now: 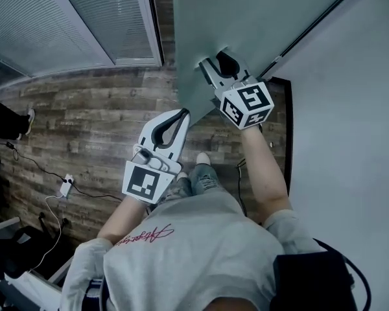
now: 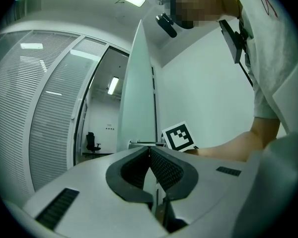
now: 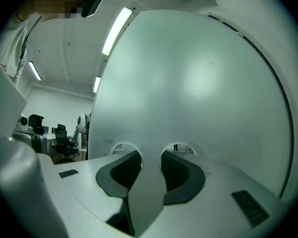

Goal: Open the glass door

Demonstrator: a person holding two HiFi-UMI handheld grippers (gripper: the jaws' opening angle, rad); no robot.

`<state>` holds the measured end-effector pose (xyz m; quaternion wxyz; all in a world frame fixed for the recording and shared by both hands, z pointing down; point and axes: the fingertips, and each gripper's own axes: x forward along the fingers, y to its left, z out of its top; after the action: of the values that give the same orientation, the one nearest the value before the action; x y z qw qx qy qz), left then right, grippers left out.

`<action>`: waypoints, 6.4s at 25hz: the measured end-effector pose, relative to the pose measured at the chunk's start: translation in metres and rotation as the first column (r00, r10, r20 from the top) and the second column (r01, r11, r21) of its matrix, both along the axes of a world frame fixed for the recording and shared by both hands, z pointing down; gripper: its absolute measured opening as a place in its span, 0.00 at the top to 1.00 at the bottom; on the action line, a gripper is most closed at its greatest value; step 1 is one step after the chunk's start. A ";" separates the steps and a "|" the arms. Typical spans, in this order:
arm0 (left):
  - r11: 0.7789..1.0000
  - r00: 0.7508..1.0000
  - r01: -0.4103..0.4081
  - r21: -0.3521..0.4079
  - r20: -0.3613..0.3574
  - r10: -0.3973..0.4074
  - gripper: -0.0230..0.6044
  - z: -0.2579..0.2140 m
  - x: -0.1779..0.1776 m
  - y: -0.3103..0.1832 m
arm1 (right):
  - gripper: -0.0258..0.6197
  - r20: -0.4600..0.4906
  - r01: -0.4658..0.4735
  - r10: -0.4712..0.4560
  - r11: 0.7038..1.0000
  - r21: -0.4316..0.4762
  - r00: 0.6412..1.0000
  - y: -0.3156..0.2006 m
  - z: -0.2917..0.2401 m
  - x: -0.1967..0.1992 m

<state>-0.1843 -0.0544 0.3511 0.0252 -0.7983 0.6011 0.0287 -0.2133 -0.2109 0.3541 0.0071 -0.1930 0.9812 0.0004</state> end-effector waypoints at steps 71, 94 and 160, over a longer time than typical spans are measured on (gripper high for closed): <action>0.755 0.752 -0.655 -0.030 0.064 0.656 0.93 -0.001 0.499 0.050 | 0.76 0.081 0.404 -0.404 0.915 0.015 0.911 0.097 0.005 0.453; 0.748 0.748 -0.663 -0.010 0.033 0.663 0.93 -0.004 0.627 0.026 | 0.76 0.117 0.475 -0.474 0.880 0.017 0.873 0.072 0.004 0.549; 0.720 0.720 -0.694 -0.031 0.016 0.694 0.93 0.010 0.664 -0.007 | 0.90 0.046 -0.030 0.027 0.998 0.052 0.999 0.062 0.017 0.728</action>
<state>0.4796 -0.0614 0.3613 0.0117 -0.9657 0.2586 0.0186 0.5151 -0.1486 0.3709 0.0346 -0.2068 0.9775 0.0221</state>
